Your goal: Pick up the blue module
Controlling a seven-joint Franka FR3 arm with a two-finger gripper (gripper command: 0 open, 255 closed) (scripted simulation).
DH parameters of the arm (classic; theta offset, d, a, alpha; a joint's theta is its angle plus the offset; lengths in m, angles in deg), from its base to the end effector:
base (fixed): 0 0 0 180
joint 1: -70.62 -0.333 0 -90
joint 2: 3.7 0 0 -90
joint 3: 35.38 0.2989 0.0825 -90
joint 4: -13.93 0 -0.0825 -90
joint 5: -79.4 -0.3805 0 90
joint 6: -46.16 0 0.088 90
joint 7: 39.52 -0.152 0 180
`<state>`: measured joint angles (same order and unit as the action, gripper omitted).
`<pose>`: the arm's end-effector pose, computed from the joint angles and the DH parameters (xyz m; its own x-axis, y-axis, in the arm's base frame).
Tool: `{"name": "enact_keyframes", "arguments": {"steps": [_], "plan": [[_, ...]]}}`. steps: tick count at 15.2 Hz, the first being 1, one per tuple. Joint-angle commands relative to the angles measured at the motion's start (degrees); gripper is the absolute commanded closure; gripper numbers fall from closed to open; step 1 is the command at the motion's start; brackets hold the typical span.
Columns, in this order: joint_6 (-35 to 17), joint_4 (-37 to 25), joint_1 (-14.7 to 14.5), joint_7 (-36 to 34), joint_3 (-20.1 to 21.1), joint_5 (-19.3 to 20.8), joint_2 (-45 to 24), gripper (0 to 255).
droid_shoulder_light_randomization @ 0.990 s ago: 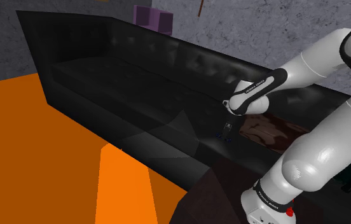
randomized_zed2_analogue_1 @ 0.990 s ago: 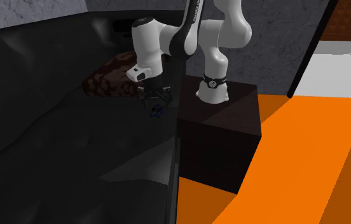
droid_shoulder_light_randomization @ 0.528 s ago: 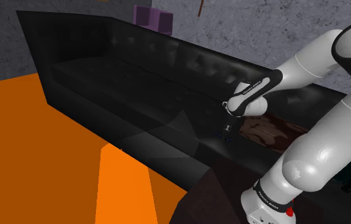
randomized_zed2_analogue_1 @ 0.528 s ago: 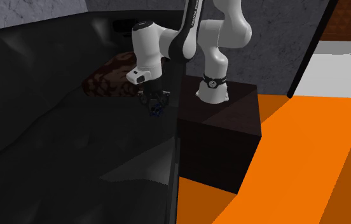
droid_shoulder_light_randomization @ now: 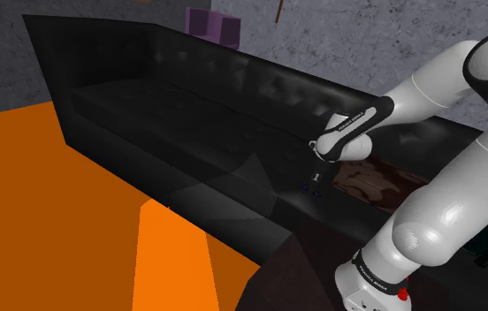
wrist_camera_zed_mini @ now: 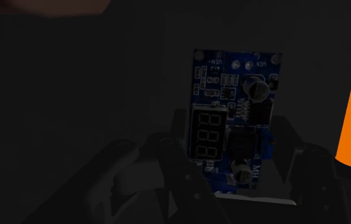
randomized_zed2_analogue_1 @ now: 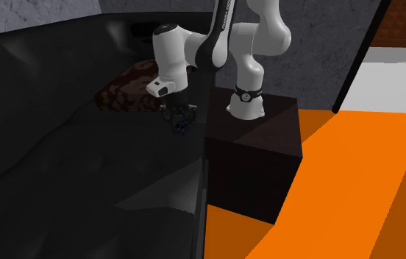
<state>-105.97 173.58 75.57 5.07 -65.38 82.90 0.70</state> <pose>0.3086 -0.2068 0.1661 0.9738 0.2246 -0.0357 0.2225 -0.9734 -0.0539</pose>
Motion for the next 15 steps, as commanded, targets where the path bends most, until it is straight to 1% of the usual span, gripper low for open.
{"name": "enact_keyframes", "arguments": {"steps": [1,7,14,15], "plan": [[1.6,0.0,0.4,-1.1,0.1,1.6,1.6,255],[8.2,-0.6,2.1,-4.2,1.2,5.8,8.0,255],[15.7,-2.0,3.5,-6.1,2.7,8.0,14.3,255],[15.9,-2.1,3.5,-6.1,2.8,8.0,14.4,255]]}}
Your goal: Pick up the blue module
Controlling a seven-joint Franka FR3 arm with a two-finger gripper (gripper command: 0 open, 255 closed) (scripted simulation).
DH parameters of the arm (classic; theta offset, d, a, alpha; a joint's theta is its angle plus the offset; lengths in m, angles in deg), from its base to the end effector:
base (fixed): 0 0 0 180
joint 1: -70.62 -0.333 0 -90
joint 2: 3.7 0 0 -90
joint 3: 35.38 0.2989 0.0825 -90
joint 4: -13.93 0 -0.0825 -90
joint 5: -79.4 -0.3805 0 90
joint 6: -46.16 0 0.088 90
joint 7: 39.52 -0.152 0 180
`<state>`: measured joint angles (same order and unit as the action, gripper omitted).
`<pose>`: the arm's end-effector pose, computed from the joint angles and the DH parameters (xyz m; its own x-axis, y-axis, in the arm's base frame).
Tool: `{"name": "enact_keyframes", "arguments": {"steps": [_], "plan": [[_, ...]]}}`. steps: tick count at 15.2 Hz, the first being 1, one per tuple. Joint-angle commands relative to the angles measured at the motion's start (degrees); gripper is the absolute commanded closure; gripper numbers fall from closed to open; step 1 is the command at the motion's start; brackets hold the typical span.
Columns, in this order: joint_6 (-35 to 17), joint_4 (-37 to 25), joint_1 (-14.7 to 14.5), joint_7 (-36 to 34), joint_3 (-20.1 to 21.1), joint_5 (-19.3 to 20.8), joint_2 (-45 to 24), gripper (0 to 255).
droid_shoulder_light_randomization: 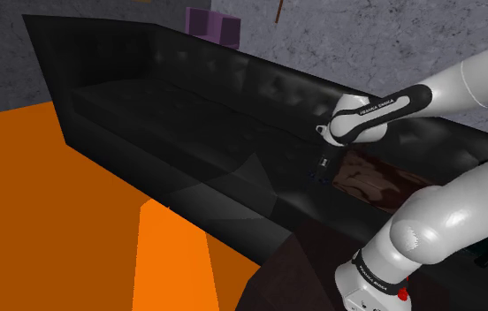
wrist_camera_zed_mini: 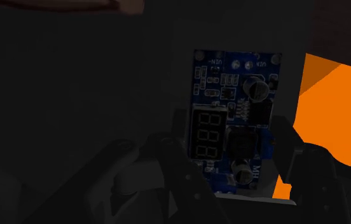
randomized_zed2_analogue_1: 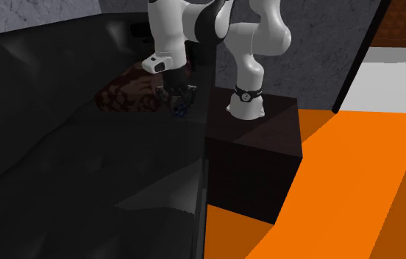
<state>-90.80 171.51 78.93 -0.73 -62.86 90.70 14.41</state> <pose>0.3114 -0.2079 0.2391 0.9733 0.2262 -0.0382 0.2239 -0.9730 -0.0559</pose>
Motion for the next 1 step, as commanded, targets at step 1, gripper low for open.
{"name": "enact_keyframes", "arguments": {"steps": [1], "plan": [[0.7,0.0,0.1,-0.3,0.3,0.2,0.7,255]]}}
